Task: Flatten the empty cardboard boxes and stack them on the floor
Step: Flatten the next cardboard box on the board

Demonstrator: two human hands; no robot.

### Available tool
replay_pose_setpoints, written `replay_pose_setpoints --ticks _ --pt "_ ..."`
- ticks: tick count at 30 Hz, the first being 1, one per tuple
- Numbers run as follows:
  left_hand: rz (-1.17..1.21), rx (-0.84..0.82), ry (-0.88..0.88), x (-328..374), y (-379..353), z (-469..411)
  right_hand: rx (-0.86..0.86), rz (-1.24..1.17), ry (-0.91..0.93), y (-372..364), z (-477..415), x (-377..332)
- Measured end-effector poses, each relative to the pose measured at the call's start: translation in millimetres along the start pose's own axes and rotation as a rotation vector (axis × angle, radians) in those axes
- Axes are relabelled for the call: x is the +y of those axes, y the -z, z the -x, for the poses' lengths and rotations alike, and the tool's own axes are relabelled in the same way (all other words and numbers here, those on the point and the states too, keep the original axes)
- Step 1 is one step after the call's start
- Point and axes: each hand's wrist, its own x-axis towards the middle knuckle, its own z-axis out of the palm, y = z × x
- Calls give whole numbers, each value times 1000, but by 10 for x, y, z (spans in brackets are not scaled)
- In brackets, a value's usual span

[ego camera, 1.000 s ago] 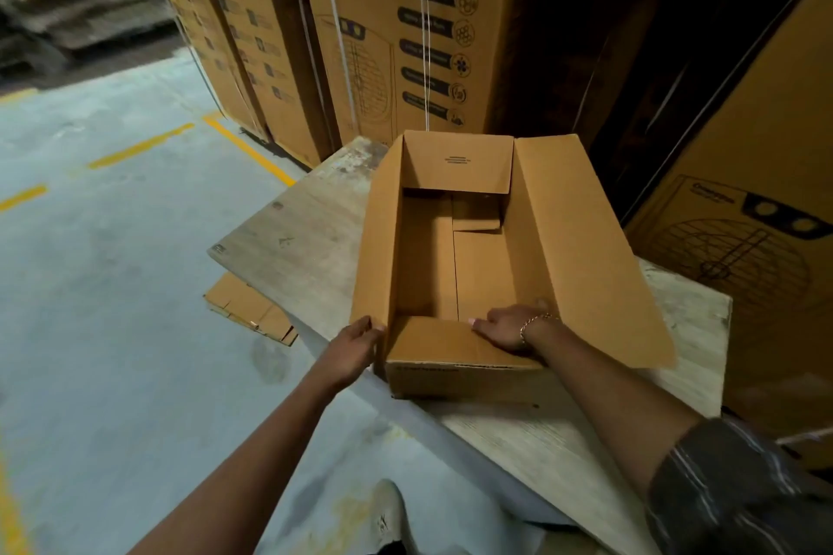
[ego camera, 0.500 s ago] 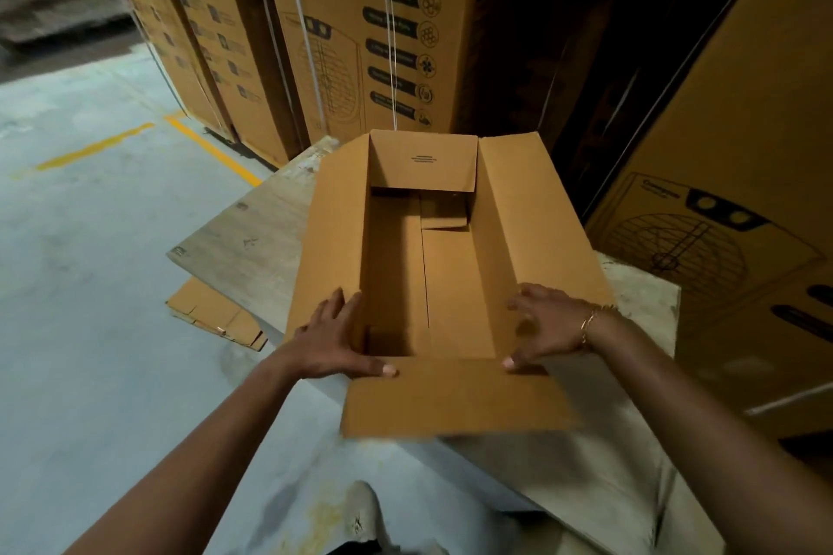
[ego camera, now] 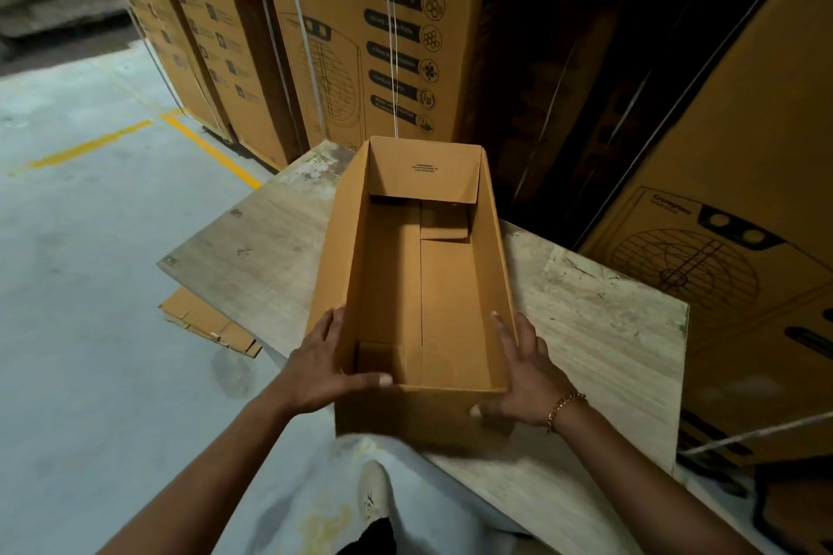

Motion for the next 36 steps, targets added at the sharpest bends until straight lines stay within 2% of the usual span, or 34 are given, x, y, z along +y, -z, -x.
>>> replay_pose_setpoints --ticks 2,4,8,12,14,17,19,21,24,28,30,32,34,36 --pt "-25 74 50 -5 96 -151 18 -55 -11 93 -65 -12" --pt "-120 156 73 8 172 -395 119 -88 -45 179 -254 -14" --pt "-206 214 84 153 382 -1064 256 23 -81 459 -878 -55" --pt "-244 228 86 295 627 -1770 327 -9 44 766 -1566 -364" --pt "-209 250 84 339 741 -2053 257 -282 36 860 -1955 -544" --pt "-111 287 80 352 824 -2353 49 -966 -181 919 -2542 -677" --pt "-47 299 75 322 808 -2456 -44 -1281 -307 886 -2847 -672" --pt "-10 300 55 260 764 -2495 -46 -1482 -381 838 -3086 -648" --pt "8 328 44 196 728 -2513 49 -1747 -456 805 -3351 -632" --pt "24 341 53 199 714 -2542 135 -1967 -367 858 -3466 -650" --pt "57 311 68 175 723 -2557 244 -1943 -297 931 -3401 -707" --pt "77 285 55 166 721 -2566 459 -1750 -220 1062 -3343 -775" --pt "65 277 58 208 708 -2567 679 -1307 -139 1286 -3342 -825" --pt "39 265 89 253 681 -2564 797 -813 -34 1543 -3481 -806"
